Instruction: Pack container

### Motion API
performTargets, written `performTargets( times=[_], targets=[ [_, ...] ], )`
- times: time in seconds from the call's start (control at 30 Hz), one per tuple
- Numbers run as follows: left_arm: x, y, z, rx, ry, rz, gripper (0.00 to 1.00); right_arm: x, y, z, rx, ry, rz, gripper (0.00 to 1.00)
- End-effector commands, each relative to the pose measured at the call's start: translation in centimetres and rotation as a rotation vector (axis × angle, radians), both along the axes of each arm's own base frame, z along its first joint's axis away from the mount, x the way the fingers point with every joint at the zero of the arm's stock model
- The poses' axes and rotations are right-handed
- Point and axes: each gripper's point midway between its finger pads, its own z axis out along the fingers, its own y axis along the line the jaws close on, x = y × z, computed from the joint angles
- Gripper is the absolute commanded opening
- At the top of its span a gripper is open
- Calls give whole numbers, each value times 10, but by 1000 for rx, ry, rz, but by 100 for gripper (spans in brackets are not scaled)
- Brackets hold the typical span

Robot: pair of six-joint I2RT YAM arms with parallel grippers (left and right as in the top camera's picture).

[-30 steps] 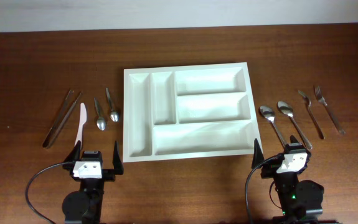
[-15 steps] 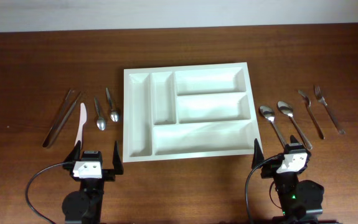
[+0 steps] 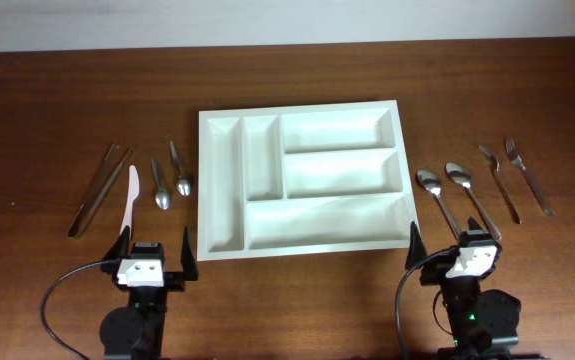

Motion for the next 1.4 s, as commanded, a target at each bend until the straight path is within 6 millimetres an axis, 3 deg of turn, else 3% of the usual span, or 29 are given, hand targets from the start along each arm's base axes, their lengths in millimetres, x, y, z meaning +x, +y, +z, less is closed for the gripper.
performTargets(
  times=[0.0, 0.17, 0.3, 0.47, 0.7, 0.87, 1.0, 1.13, 1.23, 1.37],
  targets=[
    [0, -1, -3, -6, 2, -6, 99, 1, -30, 11, 51, -9, -174, 99],
    [0, -1, -3, -6, 2, -6, 99, 11, -55, 43, 47, 20, -276, 99],
    [0, -1, -3, -6, 2, -6, 99, 36, -67, 74, 15, 111, -267, 99],
    [0, -1, -3, -6, 2, -6, 99, 69, -90, 86, 78, 391, -278, 99],
    [0, -1, -3, -6, 2, -6, 99, 115, -103, 71, 216, 719, -208, 99],
    [0, -1, -3, -6, 2, -6, 99, 142, -113, 42, 237, 811, -208, 99],
    [0, -1, -3, -6, 2, -6, 99, 138, -115, 17, 226, 901, -209, 99],
    [0, -1, -3, -6, 2, -6, 99, 139, -116, 13, 45, 916, -93, 99],
    [0, -1, -3, -7, 2, -6, 99, 134, -134, 12, -136, 947, -101, 85],
    [0, -1, -3, -6, 2, -6, 99, 127, -160, 7, -343, 1017, -137, 84]
  ],
)
